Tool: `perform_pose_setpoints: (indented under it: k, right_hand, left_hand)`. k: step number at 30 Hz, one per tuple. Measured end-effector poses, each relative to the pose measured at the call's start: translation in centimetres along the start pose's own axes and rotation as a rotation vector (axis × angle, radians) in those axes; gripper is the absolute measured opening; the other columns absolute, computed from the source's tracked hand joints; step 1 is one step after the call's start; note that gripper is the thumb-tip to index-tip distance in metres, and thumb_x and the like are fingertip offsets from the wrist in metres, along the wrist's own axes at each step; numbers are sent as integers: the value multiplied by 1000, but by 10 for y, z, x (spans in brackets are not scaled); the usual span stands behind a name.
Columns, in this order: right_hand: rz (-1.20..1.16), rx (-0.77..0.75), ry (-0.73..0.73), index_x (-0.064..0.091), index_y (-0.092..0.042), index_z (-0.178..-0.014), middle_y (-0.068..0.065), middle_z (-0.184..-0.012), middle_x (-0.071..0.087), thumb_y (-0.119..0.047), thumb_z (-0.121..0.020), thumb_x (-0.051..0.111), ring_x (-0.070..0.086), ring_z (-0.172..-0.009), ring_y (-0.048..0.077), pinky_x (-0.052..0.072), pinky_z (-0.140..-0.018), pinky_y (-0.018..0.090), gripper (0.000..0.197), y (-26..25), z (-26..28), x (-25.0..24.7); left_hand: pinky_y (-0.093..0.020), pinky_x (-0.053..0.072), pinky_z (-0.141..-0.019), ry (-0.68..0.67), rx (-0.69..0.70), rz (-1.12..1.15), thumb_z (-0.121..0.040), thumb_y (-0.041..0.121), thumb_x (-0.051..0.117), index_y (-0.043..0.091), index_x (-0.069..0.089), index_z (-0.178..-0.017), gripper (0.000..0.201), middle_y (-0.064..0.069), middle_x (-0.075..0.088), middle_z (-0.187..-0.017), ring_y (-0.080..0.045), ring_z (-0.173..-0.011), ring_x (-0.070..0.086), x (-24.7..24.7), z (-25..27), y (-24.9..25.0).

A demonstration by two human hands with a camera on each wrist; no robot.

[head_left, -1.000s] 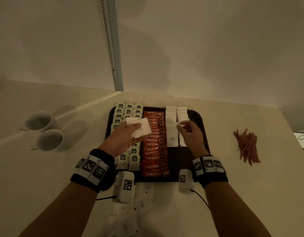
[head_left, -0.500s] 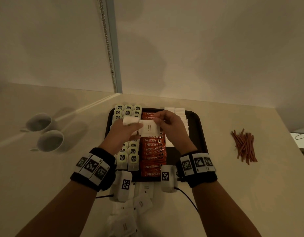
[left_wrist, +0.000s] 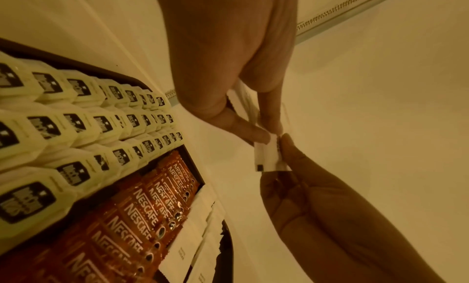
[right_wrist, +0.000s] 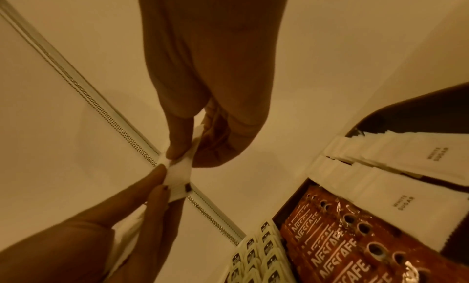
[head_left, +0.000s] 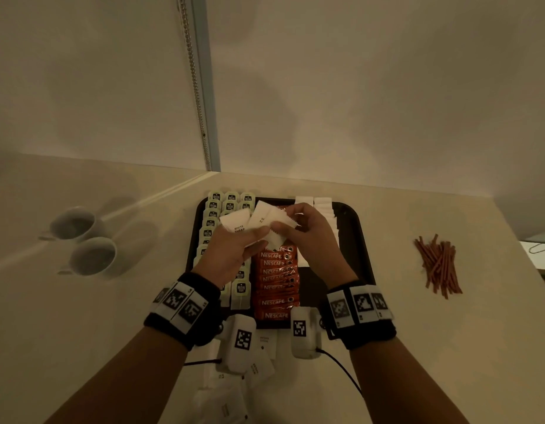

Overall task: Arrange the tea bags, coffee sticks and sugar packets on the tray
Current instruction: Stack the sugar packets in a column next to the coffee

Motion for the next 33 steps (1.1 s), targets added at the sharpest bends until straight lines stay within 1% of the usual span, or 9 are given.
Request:
perform_pose_setpoints:
  k: [4,10,13,15,18,22,27,31,33]
  right_hand:
    - [-67,-6,30,62,-14,-96,9,-100,69,-12,-87,64,68,-89,21,57,-73,34,9,-5,3,-2]
    - [-80,48,-48,59,-18,-105,3,-99,66,-7,-88,61,67,-92,19,56,-70,24,20,-2,8,-1]
    - [-111,73,14,59,-10,-101,5,-105,65,-5,-90,57,67,-94,18,56,-69,23,12,4,7,-14]
    - [-112,123,82,58,-10,-110,3,-108,63,-5,-93,52,65,-97,17,55,-69,22,18,16,4,-34]
    - [-2,212,130,54,-12,-120,6,-113,61,-4,-93,52,63,-99,18,56,-74,26,29,44,5,-64]
    - [254,356,122,57,-14,-114,11,-113,63,-6,-90,57,63,-96,18,54,-70,22,24,90,16,-83]
    - [242,489,234,56,-11,-115,9,-113,60,-7,-88,61,60,-98,20,55,-80,30,28,131,27,-85]
    - [222,483,296,57,-13,-105,10,-110,63,-8,-85,65,62,-97,21,55,-86,39,23,142,22,-80]
    - [253,467,333,56,-16,-100,8,-106,63,-9,-84,66,62,-95,20,55,-86,38,20,143,18,-78]
  left_hand:
    - [-23,57,-62,19,-25,4,-81,0,66,11,64,-106,28,-5,73,-96,-17,-88,71,1,-1,-2]
    - [-24,58,-62,93,-24,45,-87,3,61,12,63,-108,22,-7,70,-103,-21,-95,68,-5,-5,-2]
    - [-27,60,-62,158,-72,78,-90,4,59,11,61,-105,16,-10,64,-108,-23,-99,62,-9,-5,-3]
    - [-29,60,-64,184,-71,85,-90,4,59,10,60,-103,14,-11,63,-109,-23,-97,62,-14,-5,0]
    - [-30,60,-68,201,-41,70,-91,5,59,12,61,-100,12,-9,63,-107,-21,-95,63,-22,-5,5]
    - [-29,60,-65,228,-29,66,-90,3,60,13,61,-99,13,-9,63,-106,-22,-97,62,-29,-6,7]
    - [-30,60,-67,221,-32,63,-90,4,59,13,61,-100,14,-8,64,-105,-21,-96,62,-30,-6,6]
    - [-30,60,-65,237,-50,64,-90,4,59,11,60,-99,11,-10,62,-106,-23,-97,61,-30,-6,4]
    - [-29,60,-63,242,-62,73,-91,4,58,11,60,-100,12,-11,61,-109,-25,-100,60,-31,-7,4]
Point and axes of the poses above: each hand's wrist, its own z-axis away from the middle knuckle, its own x-axis out of the palm, y = z × x, the point moved 5 cm from there along -z, towards the middle knuckle
